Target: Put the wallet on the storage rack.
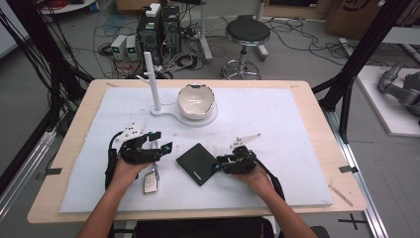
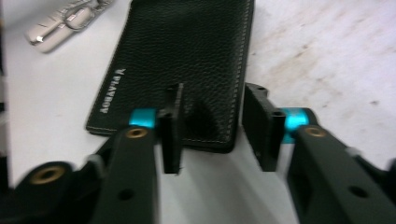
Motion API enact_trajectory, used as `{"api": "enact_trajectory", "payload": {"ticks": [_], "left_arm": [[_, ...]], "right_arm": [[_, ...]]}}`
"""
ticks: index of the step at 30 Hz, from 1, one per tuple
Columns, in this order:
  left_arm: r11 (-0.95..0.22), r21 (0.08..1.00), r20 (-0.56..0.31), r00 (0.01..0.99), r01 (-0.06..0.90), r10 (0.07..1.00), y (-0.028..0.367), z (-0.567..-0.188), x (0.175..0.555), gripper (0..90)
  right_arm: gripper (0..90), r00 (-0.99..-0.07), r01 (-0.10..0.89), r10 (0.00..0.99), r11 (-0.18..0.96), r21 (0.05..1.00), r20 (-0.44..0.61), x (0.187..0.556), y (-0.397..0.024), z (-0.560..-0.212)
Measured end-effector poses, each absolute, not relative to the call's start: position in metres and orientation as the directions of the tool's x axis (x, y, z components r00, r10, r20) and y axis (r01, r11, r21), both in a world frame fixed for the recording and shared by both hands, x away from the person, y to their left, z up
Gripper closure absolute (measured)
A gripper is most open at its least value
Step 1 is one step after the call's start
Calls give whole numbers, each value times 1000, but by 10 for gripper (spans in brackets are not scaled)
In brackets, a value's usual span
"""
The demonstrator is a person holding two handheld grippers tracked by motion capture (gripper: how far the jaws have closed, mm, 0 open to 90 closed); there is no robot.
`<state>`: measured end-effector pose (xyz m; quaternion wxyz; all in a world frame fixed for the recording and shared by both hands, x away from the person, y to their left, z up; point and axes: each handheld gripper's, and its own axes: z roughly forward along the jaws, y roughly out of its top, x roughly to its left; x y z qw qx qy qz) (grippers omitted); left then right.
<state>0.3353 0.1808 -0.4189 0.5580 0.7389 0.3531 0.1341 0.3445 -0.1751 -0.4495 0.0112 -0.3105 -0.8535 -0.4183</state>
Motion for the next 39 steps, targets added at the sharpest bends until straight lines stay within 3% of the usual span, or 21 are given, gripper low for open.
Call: {"api": "enact_trajectory", "payload": {"ticks": [3,12,14,17,27,31,35,39], "left_arm": [[-148,910,-203,726,388,657,176,-421,336,308],[-259,831,-257,753,493,606,153,-428,347,306],[-283,808,-275,754,518,596,148,-430,349,306],[-330,762,-304,757,558,578,141,-434,352,314],[-427,672,-335,762,605,554,122,-440,357,494],[-419,669,-347,756,614,554,122,-440,358,553],[-377,685,-373,744,624,554,128,-438,358,676],[-356,713,-370,755,604,541,131,-434,357,746]], "right_arm": [[643,-809,540,516,463,703,282,345,-176,-449],[677,-863,410,489,530,742,128,338,-171,-445],[744,-867,382,491,544,747,85,335,-170,-444],[746,-871,366,488,551,750,67,335,-169,-443],[744,-870,370,488,547,751,73,335,-170,-444],[740,-869,371,489,546,752,74,335,-170,-444],[727,-870,367,487,547,752,70,335,-170,-444],[671,-870,365,489,549,752,65,335,-170,-444]]}}
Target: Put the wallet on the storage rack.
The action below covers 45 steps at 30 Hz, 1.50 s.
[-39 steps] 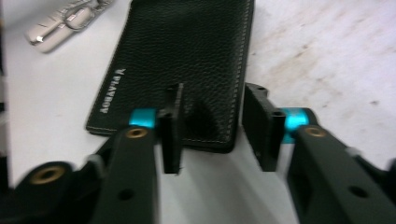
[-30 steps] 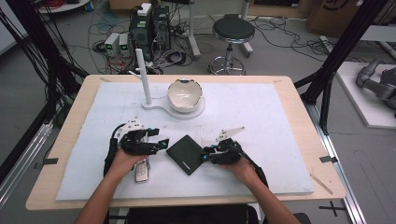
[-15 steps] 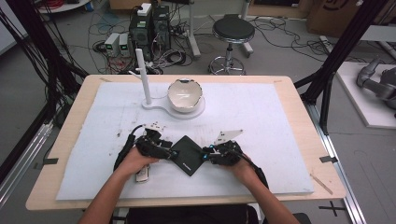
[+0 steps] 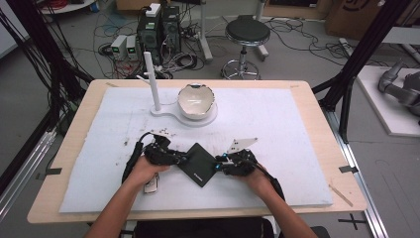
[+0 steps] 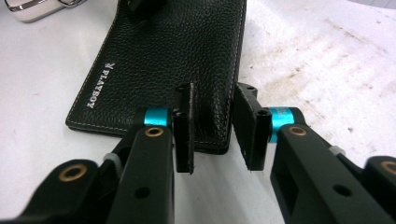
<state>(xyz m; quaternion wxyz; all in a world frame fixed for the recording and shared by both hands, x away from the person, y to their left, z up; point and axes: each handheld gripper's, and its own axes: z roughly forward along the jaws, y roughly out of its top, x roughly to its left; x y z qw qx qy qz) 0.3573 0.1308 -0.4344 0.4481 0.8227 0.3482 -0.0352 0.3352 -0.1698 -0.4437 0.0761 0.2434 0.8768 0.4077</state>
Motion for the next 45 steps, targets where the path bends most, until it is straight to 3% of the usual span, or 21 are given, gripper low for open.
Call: {"api": "enact_trajectory", "payload": {"ticks": [5,11,16,18,19,21,22,23,27,29,32,34,35,38,39,41,44,45], "left_arm": [[-316,787,-338,800,529,496,134,-420,353,786],[-309,871,-238,877,383,417,132,-403,346,801],[-329,904,-150,921,275,358,127,-394,339,805],[-332,904,-145,924,269,354,127,-393,339,805],[-325,906,-151,925,270,348,126,-392,339,805],[-323,904,-162,923,280,348,127,-393,340,804],[-313,904,-174,921,290,350,127,-394,340,804],[-298,902,-194,911,312,364,130,-395,341,793],[-273,895,-241,897,354,371,132,-396,344,700],[-282,877,-268,884,388,383,129,-398,345,556],[-309,867,-268,888,392,374,127,-401,346,503],[-323,861,-273,893,393,358,125,-402,346,556],[-330,867,-267,908,373,325,123,-402,345,648],[-341,874,-242,919,346,311,121,-401,343,720],[-337,883,-227,925,328,305,120,-400,341,762],[-344,888,-198,929,305,313,119,-397,340,772],[-355,892,-154,926,281,346,120,-392,340,776],[-355,893,-145,924,277,355,121,-390,340,776]], "right_arm": [[464,-860,384,503,523,761,88,338,-173,-442],[313,-869,331,493,498,802,53,341,-173,-437],[333,-902,294,424,465,835,81,352,-174,-432],[440,-920,295,375,467,834,115,355,-173,-431],[560,-930,288,344,464,838,129,356,-174,-431],[648,-935,288,326,465,837,141,354,-175,-430],[648,-935,288,326,465,837,141,354,-175,-430],[740,-944,267,299,445,855,139,356,-180,-427],[798,-961,202,261,446,872,90,352,-183,-421],[804,-969,169,236,449,877,66,350,-183,-419],[805,-974,143,222,457,878,43,350,-182,-417],[804,-975,139,218,466,874,39,348,-181,-416],[801,-978,120,210,472,873,20,348,-179,-414],[793,-977,103,213,473,875,0,348,-179,-413],[761,-974,109,225,475,873,-1,347,-179,-413],[691,-968,113,252,469,876,-10,348,-180,-412],[502,-943,167,331,459,873,6,349,-184,-410],[487,-937,181,349,453,873,14,350,-188,-409]]}}
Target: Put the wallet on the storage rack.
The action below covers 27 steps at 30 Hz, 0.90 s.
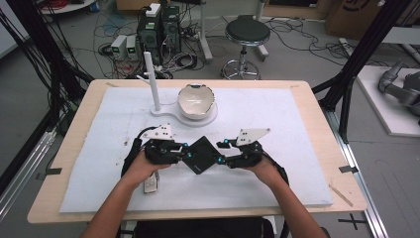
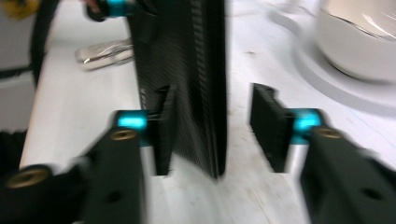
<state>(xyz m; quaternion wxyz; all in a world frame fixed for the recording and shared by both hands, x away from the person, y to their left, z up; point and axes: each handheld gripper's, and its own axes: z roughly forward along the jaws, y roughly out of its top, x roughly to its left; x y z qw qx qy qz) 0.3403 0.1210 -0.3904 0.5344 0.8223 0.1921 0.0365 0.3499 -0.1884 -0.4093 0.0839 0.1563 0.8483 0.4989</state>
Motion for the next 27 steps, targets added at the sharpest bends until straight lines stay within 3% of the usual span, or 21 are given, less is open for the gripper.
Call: {"api": "enact_trajectory", "payload": {"ticks": [13,20,27], "left_arm": [[-427,898,74,918,110,391,125,-347,357,776],[-425,905,181,887,19,425,129,-335,365,776],[-460,885,277,874,-70,400,134,-309,379,775]], "right_arm": [[407,-809,282,588,402,871,-9,347,-258,-391],[389,-778,309,628,356,882,19,348,-273,-388],[389,-760,329,650,342,880,31,349,-283,-391]]}}
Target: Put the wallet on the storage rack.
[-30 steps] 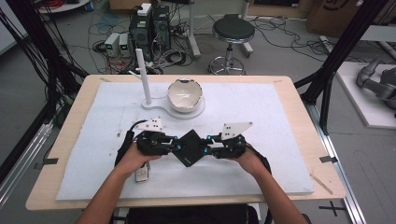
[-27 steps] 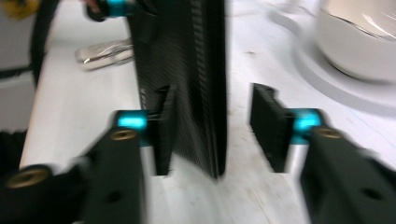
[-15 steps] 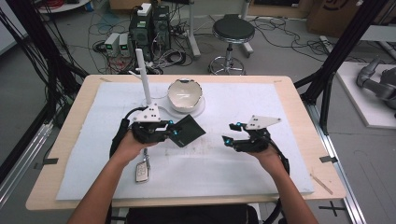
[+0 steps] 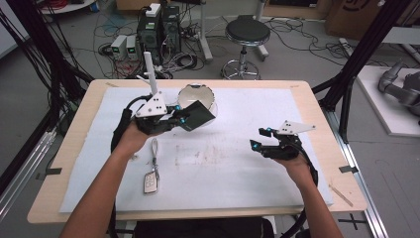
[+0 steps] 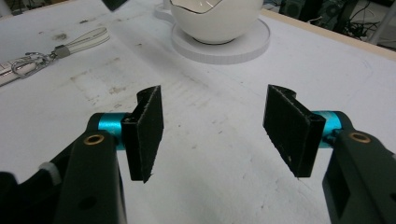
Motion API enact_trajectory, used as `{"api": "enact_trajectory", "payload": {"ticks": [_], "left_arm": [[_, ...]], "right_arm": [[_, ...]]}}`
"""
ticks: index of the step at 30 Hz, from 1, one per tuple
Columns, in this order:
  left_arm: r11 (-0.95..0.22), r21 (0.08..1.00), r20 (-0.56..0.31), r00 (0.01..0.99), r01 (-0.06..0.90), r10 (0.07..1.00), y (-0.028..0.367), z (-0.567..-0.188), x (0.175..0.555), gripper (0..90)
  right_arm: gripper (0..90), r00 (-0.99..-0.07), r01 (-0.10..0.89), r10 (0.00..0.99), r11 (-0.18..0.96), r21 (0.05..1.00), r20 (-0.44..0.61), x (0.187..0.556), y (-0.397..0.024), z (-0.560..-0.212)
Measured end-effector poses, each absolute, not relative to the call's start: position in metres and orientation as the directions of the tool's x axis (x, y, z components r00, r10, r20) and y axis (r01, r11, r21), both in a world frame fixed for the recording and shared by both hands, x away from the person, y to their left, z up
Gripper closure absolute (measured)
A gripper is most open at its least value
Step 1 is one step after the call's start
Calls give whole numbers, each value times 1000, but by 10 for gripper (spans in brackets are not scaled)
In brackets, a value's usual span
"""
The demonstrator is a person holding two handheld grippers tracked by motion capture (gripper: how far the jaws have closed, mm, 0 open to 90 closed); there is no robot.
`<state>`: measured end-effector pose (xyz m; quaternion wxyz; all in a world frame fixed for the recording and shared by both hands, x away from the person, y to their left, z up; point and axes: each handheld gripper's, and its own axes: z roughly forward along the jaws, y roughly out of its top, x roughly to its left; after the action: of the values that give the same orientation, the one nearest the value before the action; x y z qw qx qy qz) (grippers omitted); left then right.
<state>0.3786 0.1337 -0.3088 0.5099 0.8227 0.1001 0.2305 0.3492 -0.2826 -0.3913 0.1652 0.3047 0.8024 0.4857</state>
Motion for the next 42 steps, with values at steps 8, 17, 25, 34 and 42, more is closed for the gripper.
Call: {"api": "enact_trajectory", "payload": {"ticks": [8,17,25,34,42], "left_arm": [[-529,845,339,846,-81,411,137,-283,403,775],[-584,807,383,830,-87,405,130,-281,423,774],[-652,752,417,832,-91,365,117,-284,441,774],[-697,710,437,839,-100,325,106,-285,462,774],[-719,689,431,847,-87,311,98,-298,477,769]], "right_arm": [[383,-736,324,677,322,890,23,349,-296,-386],[252,-669,323,743,321,890,-25,348,-314,-379],[220,-634,319,769,356,878,-81,346,-324,-377],[220,-639,327,766,352,877,-70,345,-326,-381],[220,-640,338,766,348,874,-58,345,-328,-386]]}}
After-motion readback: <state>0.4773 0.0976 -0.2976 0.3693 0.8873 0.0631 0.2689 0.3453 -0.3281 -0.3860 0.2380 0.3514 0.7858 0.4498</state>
